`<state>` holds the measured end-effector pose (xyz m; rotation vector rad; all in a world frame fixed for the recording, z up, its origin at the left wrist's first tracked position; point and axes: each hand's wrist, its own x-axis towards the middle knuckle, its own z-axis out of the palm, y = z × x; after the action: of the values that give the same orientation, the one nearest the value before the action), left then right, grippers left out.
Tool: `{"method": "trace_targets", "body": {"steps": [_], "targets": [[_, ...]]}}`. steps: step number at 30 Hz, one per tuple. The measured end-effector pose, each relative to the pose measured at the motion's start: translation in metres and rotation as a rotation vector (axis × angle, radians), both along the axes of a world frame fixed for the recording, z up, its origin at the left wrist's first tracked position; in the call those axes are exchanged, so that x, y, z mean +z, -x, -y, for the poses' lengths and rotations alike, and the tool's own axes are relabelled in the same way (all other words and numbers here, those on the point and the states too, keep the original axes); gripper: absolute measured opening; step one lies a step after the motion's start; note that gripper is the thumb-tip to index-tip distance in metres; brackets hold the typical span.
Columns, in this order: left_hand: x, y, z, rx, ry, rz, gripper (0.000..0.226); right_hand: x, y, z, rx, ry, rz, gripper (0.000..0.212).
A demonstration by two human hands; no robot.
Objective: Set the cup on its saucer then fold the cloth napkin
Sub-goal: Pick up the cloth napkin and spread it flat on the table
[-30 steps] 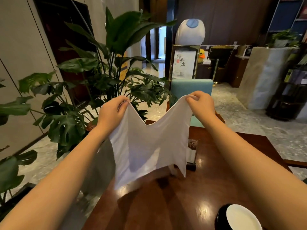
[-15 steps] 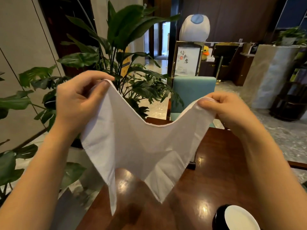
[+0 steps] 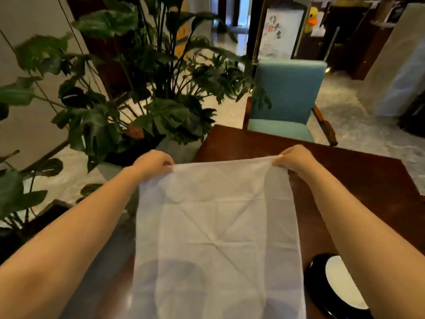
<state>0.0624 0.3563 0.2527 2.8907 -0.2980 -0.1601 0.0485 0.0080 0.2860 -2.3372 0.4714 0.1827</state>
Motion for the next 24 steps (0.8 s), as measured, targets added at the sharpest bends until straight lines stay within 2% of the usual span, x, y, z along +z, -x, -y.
{"method": "trace_targets", "body": {"steps": [3,5,8,10,13,15,17,20,24], "targets": [[-0.052,-0.017,0.011,-0.075,-0.246,-0.11,0.017,-0.06,-0.023,-0.011,-0.034,0.158,-0.091,0.023],[-0.078,-0.029,0.016,-0.084,-0.281,-0.095,0.015,-0.092,-0.032,-0.017,-0.009,0.244,-0.116,0.014],[-0.102,-0.05,0.022,-0.084,-0.302,-0.025,0.016,-0.123,-0.044,-0.023,0.044,0.371,-0.109,0.024],[-0.111,-0.065,0.029,-0.076,-0.357,0.018,0.02,-0.134,-0.052,-0.025,0.105,0.425,-0.047,0.02],[-0.123,-0.084,0.038,-0.067,-0.434,0.139,0.025,-0.146,-0.053,-0.036,0.158,0.454,0.124,0.029],[-0.134,-0.087,0.043,-0.028,-0.375,0.241,0.029,-0.157,-0.046,-0.053,0.208,0.485,0.254,0.035],[-0.156,-0.081,0.05,0.033,-0.225,0.275,0.028,-0.174,-0.035,-0.075,0.336,0.459,0.32,0.038],[-0.208,-0.049,0.06,0.057,-0.026,0.2,0.036,-0.209,-0.021,-0.106,0.534,0.343,0.179,0.046],[-0.252,-0.004,0.068,0.15,-0.045,-0.018,0.061,-0.249,-0.023,-0.128,0.641,0.433,0.025,0.06]]}}
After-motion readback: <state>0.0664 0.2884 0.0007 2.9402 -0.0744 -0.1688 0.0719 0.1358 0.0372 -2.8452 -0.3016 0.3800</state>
